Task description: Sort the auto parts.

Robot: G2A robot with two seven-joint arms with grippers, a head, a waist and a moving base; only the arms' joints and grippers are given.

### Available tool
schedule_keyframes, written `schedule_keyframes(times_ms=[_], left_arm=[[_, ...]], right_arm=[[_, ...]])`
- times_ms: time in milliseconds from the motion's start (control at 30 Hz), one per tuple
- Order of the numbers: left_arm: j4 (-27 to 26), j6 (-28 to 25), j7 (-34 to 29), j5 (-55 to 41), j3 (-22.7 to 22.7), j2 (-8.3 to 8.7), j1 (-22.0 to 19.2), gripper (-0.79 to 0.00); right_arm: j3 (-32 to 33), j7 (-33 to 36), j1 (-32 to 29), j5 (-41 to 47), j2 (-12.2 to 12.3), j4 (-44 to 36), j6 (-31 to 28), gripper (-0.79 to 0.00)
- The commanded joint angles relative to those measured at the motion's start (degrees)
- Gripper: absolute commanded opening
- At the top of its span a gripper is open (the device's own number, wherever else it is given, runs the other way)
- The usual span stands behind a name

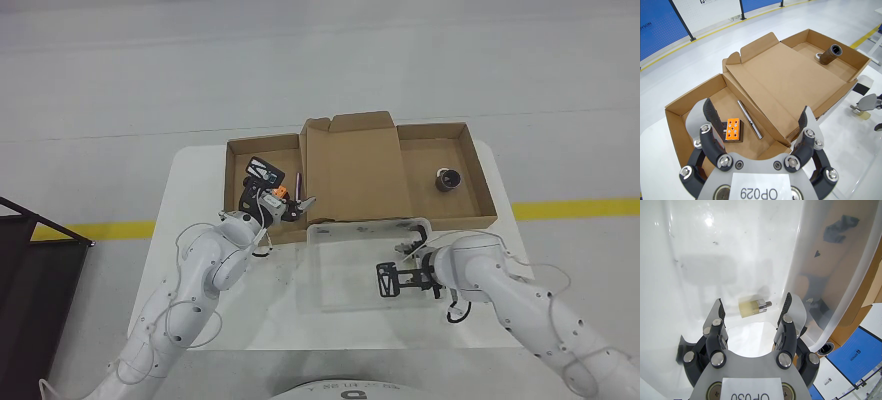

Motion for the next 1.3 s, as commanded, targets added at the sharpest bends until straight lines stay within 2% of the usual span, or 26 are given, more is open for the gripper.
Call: schedule_keyframes(times_ms=[0, 300, 500, 867, 1067, 1167, 1233, 1267], left_arm=[[0.00, 0.00, 0.00, 0.00, 0.00, 0.00, 0.00, 0.000], [0.00, 0.00, 0.00, 0.00, 0.00, 0.00, 0.00, 0.000], [0.00, 0.00, 0.00, 0.00, 0.00, 0.00, 0.00, 0.000], [0.00, 0.00, 0.00, 0.00, 0.00, 0.00, 0.00, 0.000], [0.00, 0.00, 0.00, 0.00, 0.00, 0.00, 0.00, 0.000], [0.00, 0.00, 0.00, 0.00, 0.00, 0.00, 0.00, 0.000], [0.00, 0.00, 0.00, 0.00, 0.00, 0.00, 0.00, 0.000], [0.00, 0.00, 0.00, 0.00, 0.00, 0.00, 0.00, 0.000]], right_arm=[[-0.30, 0.45, 0.21, 0.07, -0.09, 0.30, 0.18, -0.203], [-2.17, 3.02, 1.74, 0.36, -0.74, 1.39, 1.34, -0.277], [-4.03, 3.85, 3.35, 0.77, -1.17, 2.91, 2.19, -0.394], [-5.83, 3.21, 5.60, 3.40, -1.18, 2.78, 1.59, -0.514], [-2.21, 0.74, 3.53, 5.67, -0.12, 0.17, -0.43, -0.474], [-0.98, 0.66, 2.71, 5.52, 0.25, 0.88, -0.40, -0.409], [-0.96, 0.83, 2.52, 5.14, 0.32, 1.24, -0.62, -0.308], [-1.06, 0.81, 2.50, 4.94, 0.35, 1.36, -0.85, -0.151]])
